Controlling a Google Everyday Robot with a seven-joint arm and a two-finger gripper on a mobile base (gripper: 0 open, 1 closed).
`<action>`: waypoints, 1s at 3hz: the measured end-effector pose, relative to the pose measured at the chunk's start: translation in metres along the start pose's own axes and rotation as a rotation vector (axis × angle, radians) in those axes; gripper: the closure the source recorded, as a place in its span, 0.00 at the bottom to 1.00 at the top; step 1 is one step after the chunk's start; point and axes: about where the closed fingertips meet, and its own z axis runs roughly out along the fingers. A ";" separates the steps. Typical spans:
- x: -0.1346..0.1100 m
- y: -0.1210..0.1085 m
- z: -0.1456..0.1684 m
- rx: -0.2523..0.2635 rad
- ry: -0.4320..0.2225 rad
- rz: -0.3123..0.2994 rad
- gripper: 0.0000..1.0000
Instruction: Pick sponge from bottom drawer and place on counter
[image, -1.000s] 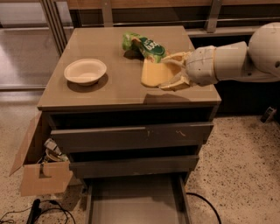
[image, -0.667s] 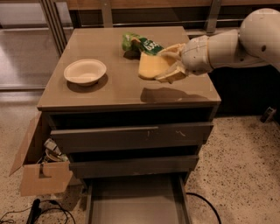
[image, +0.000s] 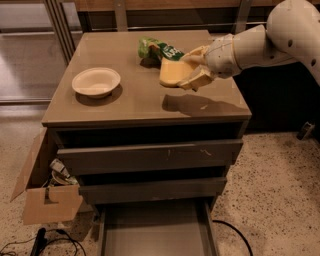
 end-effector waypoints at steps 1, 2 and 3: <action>0.037 0.009 0.009 -0.008 0.052 0.050 1.00; 0.056 0.014 0.014 -0.010 0.069 0.070 1.00; 0.073 0.014 0.022 -0.004 0.078 0.079 0.99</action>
Offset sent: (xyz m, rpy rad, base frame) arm 0.0123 -0.0386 -0.0736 -0.0502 0.0831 -0.0950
